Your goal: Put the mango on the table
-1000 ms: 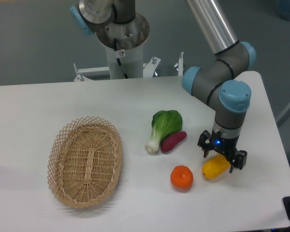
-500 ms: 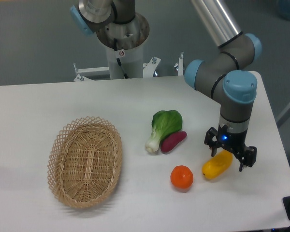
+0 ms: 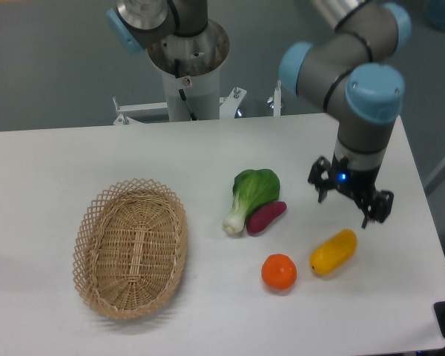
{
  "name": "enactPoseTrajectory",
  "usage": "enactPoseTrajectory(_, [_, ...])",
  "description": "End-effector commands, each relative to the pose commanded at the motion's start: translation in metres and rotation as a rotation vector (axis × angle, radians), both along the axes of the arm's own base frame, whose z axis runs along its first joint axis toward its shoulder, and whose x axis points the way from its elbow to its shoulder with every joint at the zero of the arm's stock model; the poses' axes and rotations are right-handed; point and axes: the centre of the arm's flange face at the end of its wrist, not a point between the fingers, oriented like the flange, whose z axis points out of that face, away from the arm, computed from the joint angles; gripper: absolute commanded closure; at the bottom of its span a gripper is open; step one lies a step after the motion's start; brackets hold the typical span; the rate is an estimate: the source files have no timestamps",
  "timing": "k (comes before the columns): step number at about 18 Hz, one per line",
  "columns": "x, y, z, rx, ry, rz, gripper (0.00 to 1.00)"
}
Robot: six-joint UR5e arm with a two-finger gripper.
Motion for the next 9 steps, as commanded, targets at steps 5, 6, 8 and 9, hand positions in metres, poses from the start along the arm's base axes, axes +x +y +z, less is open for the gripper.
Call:
enactPoseTrajectory(5, [-0.029,-0.066,0.021,-0.035,-0.023,-0.11,0.0])
enactPoseTrajectory(6, [-0.034,-0.074,0.022,-0.034,-0.022,-0.12,0.0])
enactPoseTrajectory(8, [-0.039,-0.085,0.021,-0.033,-0.028,-0.112,0.0])
enactPoseTrajectory(9, [-0.04,-0.089,0.022,-0.032,-0.035,-0.11,0.0])
